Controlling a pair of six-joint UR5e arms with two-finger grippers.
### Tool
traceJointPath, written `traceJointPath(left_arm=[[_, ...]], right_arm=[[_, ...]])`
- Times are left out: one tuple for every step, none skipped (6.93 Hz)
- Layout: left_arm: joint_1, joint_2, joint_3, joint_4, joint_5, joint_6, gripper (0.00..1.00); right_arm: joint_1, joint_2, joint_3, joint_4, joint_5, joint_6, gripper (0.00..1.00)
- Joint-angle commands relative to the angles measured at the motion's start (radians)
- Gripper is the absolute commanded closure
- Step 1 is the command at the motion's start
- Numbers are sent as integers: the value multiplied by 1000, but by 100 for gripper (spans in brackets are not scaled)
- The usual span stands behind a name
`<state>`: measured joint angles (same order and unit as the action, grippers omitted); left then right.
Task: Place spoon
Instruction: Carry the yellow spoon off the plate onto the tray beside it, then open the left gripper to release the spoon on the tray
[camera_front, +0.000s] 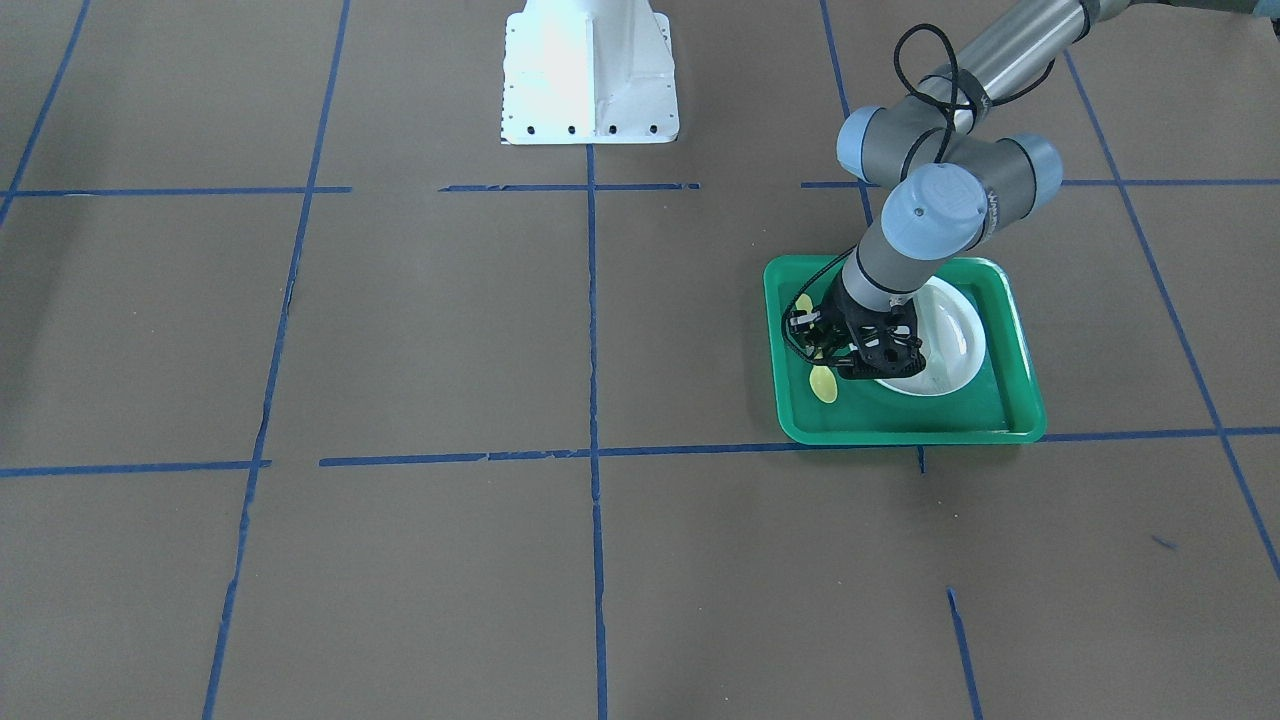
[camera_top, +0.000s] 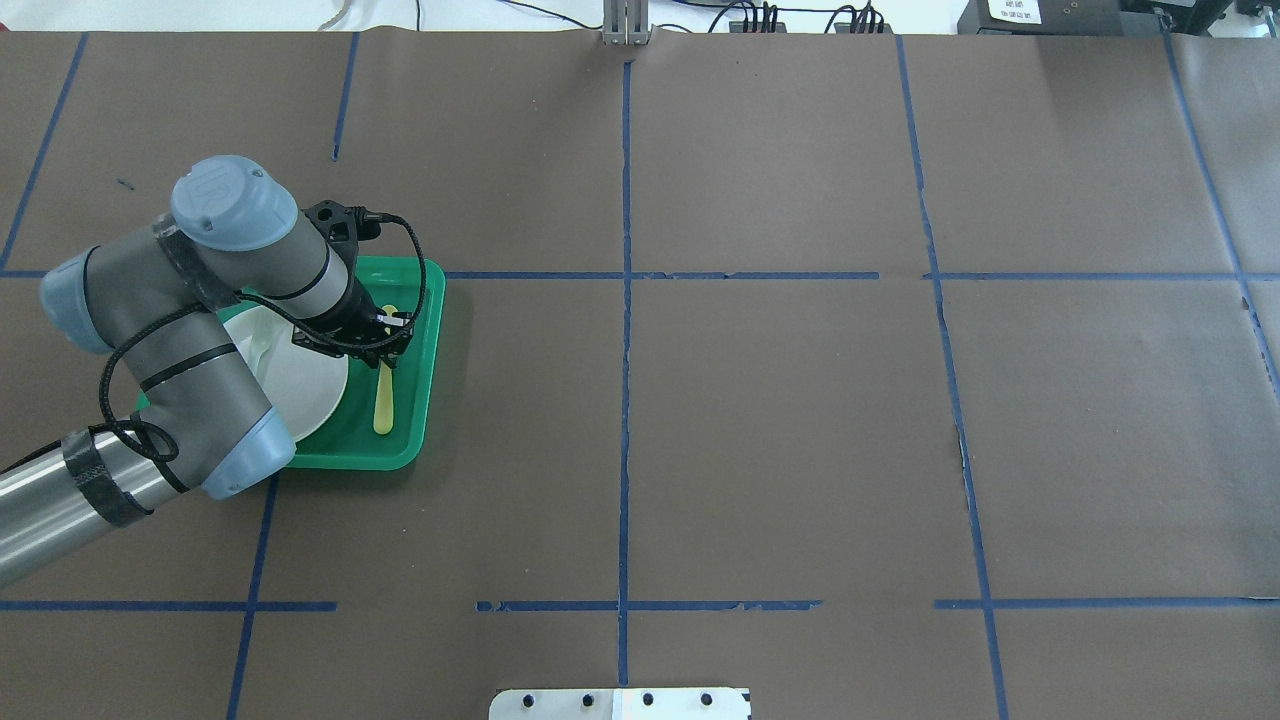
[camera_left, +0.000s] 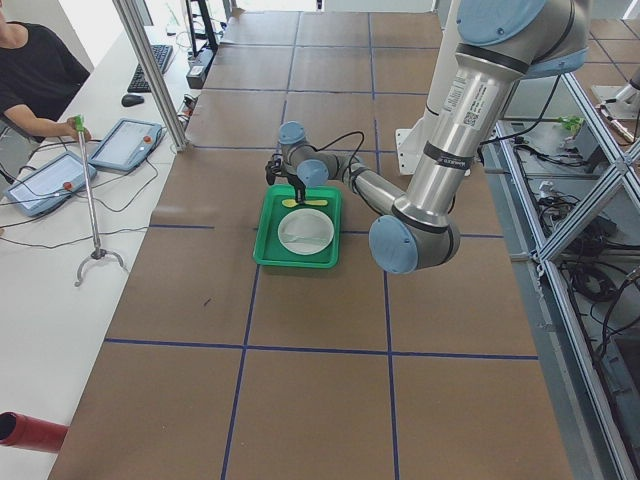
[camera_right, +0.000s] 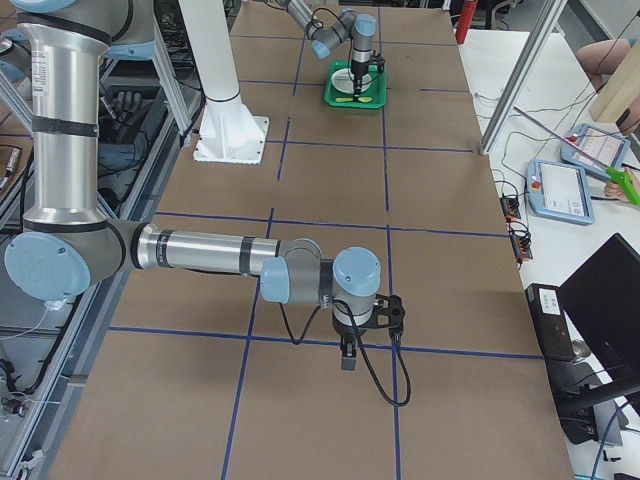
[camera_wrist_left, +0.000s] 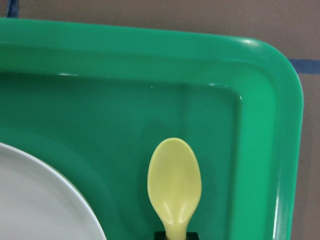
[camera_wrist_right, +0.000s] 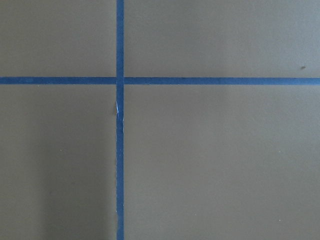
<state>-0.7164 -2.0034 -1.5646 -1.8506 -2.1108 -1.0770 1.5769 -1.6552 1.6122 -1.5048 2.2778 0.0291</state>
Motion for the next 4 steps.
traceJointPath(left_arm=[[-1, 1, -2, -2, 0, 2, 57], [-27, 5, -15, -1, -8, 3, 57], [-110, 2, -49, 7, -11, 21, 57], [-235, 3, -61, 14, -64, 60, 57]], right_arm=[[0, 0, 0, 0, 0, 0, 0], [0, 0, 0, 0, 0, 0, 0], [0, 0, 0, 0, 0, 0, 0], [0, 0, 0, 0, 0, 0, 0]])
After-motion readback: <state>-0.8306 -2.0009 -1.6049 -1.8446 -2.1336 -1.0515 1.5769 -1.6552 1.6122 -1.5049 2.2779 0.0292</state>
